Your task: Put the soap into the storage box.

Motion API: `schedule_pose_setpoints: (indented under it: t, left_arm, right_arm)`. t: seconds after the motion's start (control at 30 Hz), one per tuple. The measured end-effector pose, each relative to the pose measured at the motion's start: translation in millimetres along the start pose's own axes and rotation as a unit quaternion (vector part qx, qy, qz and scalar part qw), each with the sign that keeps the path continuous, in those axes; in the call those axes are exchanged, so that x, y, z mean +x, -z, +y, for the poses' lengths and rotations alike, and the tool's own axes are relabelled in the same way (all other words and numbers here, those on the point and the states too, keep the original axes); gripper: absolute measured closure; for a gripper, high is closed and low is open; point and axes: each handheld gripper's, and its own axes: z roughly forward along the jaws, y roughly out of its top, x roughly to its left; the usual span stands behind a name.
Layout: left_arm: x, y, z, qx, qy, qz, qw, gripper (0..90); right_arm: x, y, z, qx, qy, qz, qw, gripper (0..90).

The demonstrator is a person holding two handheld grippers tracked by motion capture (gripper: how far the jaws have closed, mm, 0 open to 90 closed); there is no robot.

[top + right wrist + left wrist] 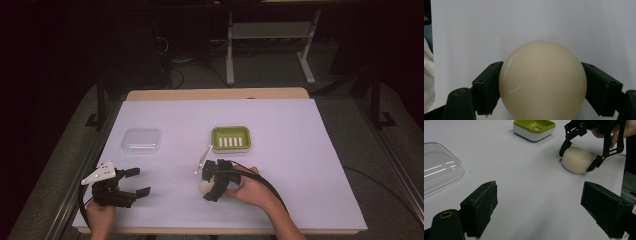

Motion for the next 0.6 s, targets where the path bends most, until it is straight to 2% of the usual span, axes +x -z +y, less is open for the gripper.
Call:
schedule_pose_setpoints:
  t: [0.6]
  left_arm:
    - [0.3,0.3,0.0,0.0,-0.001,0.0,1.0,13.2]
  right_arm:
    - [1.7,0.4,-1.3,0.004,0.003,-0.01,0.9999,23.1]
